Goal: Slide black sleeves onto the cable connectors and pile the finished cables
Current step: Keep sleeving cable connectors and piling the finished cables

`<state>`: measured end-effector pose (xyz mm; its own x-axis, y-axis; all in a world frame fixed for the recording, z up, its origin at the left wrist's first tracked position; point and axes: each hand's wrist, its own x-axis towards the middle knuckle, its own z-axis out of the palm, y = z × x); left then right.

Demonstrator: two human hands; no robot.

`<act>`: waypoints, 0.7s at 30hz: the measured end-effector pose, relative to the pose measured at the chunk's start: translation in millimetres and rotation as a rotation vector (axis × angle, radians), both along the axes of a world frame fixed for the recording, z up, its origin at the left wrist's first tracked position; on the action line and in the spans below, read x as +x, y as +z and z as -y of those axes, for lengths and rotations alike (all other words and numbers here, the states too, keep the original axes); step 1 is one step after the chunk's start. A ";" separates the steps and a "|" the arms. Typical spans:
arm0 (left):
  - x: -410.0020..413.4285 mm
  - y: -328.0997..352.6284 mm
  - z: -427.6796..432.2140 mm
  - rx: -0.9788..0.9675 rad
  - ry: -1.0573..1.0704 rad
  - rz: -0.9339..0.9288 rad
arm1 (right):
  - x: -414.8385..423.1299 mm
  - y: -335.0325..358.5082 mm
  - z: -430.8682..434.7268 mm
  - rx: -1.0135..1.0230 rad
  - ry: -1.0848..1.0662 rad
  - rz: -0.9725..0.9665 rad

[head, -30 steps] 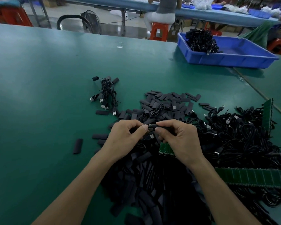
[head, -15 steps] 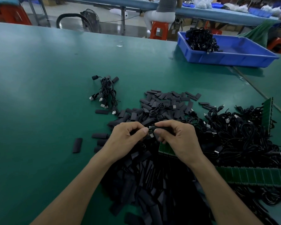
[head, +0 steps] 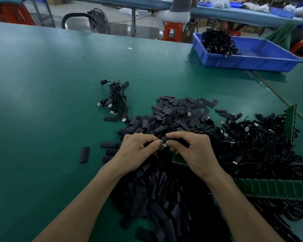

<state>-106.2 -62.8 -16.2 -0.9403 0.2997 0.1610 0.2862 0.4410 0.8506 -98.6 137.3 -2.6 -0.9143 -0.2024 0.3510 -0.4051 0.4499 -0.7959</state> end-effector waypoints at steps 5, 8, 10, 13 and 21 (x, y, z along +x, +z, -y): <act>-1.0 -0.5 -1.3 0.005 -0.001 -0.005 | 0.4 -0.6 1.0 -0.024 0.004 -0.009; -0.7 -0.9 -1.4 -0.005 -0.017 -0.032 | 0.4 0.8 1.9 -0.067 0.016 0.023; -0.9 -1.5 -1.3 -0.002 -0.023 -0.040 | -0.1 0.9 1.6 -0.065 0.015 0.031; -0.4 -1.9 -1.7 0.054 -0.007 -0.022 | 0.5 0.5 3.5 -0.078 -0.077 0.027; 0.3 -1.8 -5.5 0.104 0.066 0.002 | 0.4 -6.5 11.3 -0.223 -0.266 0.026</act>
